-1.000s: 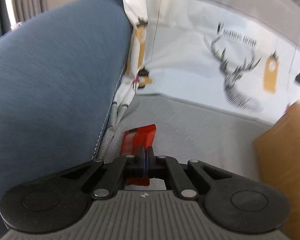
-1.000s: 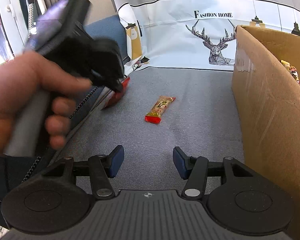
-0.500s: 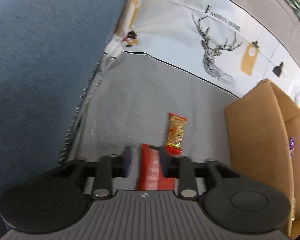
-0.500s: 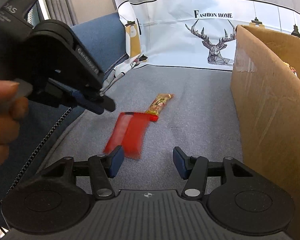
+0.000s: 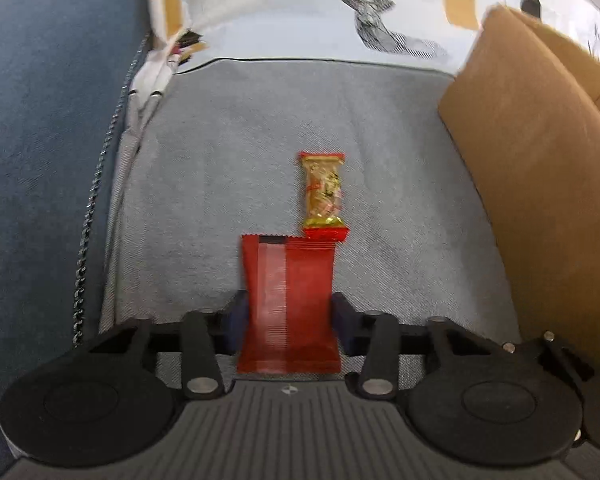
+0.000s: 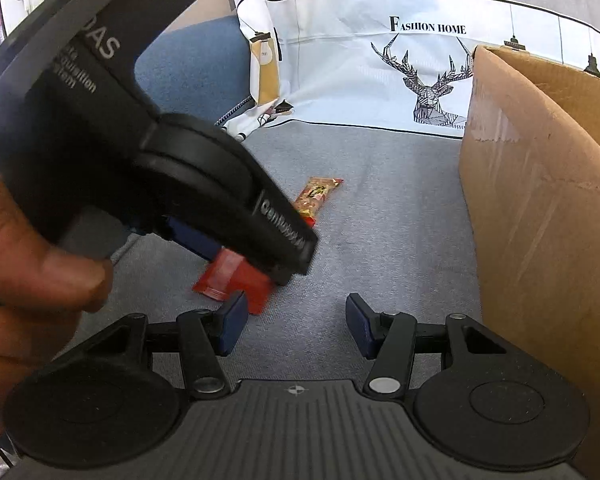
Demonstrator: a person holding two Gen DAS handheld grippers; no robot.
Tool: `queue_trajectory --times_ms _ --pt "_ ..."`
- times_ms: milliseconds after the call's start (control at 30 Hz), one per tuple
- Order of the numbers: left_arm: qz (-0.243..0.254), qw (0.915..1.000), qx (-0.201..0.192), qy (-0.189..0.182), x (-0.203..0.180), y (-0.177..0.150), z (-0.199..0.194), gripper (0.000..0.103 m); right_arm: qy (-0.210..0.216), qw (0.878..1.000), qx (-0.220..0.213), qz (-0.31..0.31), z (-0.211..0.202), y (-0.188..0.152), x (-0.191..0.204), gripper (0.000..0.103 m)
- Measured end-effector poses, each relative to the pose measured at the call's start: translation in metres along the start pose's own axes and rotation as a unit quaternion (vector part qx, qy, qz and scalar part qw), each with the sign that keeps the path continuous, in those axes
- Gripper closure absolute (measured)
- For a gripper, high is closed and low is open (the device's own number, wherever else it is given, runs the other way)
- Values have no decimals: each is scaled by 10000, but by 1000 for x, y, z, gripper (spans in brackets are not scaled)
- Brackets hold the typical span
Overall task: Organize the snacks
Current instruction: 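Close left gripper on the red spicy pack while right gripper grasps the yellow snack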
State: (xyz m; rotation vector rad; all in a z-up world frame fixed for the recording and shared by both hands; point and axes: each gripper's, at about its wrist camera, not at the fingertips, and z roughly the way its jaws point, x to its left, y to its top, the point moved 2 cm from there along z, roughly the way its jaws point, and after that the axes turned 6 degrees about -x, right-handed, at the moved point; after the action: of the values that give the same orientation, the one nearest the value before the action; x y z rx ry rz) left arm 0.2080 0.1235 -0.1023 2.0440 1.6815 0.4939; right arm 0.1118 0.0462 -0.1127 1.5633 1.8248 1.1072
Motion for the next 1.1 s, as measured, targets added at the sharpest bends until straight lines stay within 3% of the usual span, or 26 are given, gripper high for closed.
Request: queue_trajectory --times_ms 167,200,233,300,400,533,733,833,867,933,1100 --pt "-664 9974 -30 268 33 -1 -10 57 -176 9997 -177 -27 -4 1 -3 48" --pt "-777 9966 8 274 38 -2 -11 57 -222 9994 -259 -17 -7 2 -4 53" --pt "-865 9959 53 273 42 -3 -10 57 -254 9990 -367 6 -9 5 -5 65" --pt "-1010 9944 131 291 45 -6 -9 57 -316 9978 -585 72 -13 14 -7 76" --pt "-1197 9924 135 265 50 -7 -10 57 -591 9947 -790 278 -4 32 -13 77" --pt "-1221 9920 133 292 49 -10 -12 57 -501 9944 -554 742 34 54 -21 75" --pt "-1333 9906 165 254 51 -10 -12 57 -358 9951 135 915 92 55 -25 62" --pt "-1356 9903 167 248 52 -9 -12 57 -313 9955 89 890 96 53 -23 62" --pt "-1342 9905 164 246 52 -9 -12 57 -305 9956 99 882 97 54 -22 63" --pt "-1331 9907 141 229 52 -10 -13 57 -311 9968 124 727 100 56 -20 84" --pt "-1534 9881 16 -87 56 -11 -19 57 -374 9979 39 526 78 59 -22 86"
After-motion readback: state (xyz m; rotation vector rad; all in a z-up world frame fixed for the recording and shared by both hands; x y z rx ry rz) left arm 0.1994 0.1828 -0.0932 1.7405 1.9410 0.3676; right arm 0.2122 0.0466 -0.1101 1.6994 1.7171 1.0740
